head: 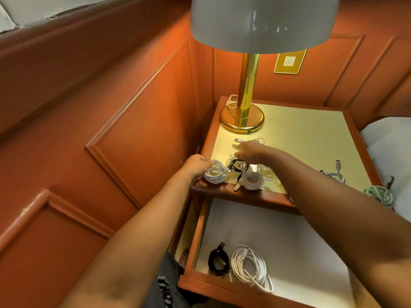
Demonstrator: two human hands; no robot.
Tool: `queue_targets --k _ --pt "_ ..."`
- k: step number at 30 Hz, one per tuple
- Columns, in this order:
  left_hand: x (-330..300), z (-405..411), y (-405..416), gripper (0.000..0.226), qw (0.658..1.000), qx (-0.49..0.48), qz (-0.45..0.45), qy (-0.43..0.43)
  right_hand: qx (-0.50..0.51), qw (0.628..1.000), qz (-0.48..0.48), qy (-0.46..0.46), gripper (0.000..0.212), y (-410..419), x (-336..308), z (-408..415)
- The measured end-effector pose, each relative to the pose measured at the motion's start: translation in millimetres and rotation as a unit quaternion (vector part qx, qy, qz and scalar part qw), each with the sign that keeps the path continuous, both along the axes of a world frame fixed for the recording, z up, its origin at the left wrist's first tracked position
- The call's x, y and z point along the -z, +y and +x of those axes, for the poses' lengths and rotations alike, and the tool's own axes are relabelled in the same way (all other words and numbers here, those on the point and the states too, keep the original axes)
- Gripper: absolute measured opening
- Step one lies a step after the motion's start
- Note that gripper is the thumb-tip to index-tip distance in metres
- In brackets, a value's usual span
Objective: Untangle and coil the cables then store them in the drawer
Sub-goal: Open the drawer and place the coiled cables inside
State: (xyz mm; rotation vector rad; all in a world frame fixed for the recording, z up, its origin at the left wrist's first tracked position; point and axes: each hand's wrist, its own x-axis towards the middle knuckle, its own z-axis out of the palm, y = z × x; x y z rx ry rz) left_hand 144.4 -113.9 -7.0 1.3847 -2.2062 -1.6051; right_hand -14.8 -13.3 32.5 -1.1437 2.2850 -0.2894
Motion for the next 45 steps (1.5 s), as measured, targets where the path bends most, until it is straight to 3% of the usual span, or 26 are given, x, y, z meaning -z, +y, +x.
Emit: queue_targets --k 6,9,16,20,26,32,36,42,45 --pt "2 -7 -9 0.019 0.998 0.048 -0.015 -0.045 -0.075 0.993 0.085 -0.009 0.042 -14 1 -5" --pt "7 -7 -12 0.026 0.997 0.04 -0.018 -0.069 -0.036 0.995 0.073 -0.066 0.037 -18 5 -5" --pt "17 -12 -9 0.047 0.997 0.001 -0.019 -0.076 0.029 0.994 0.024 -0.101 0.036 -23 20 -5" --pt "16 -15 -7 0.047 0.998 -0.015 0.021 -0.062 0.086 0.982 -0.022 -0.169 0.022 -22 29 -4" --pt "9 -17 -7 0.042 0.995 -0.033 0.098 -0.019 0.098 0.975 -0.035 -0.196 0.039 -21 26 0" --pt "11 -9 -11 0.029 0.989 -0.071 0.133 0.009 0.115 0.965 -0.068 -0.228 0.027 -20 28 -1" --pt "12 -9 -9 0.018 0.982 -0.088 0.16 0.047 0.12 0.965 -0.082 -0.219 0.037 -19 29 1" --pt "9 -7 -9 0.025 0.975 -0.094 0.193 0.06 0.135 0.957 -0.102 -0.237 0.036 -21 33 1" --pt "9 -5 -9 0.015 0.968 -0.11 0.215 0.071 0.148 0.951 -0.108 -0.248 0.035 -21 33 1"
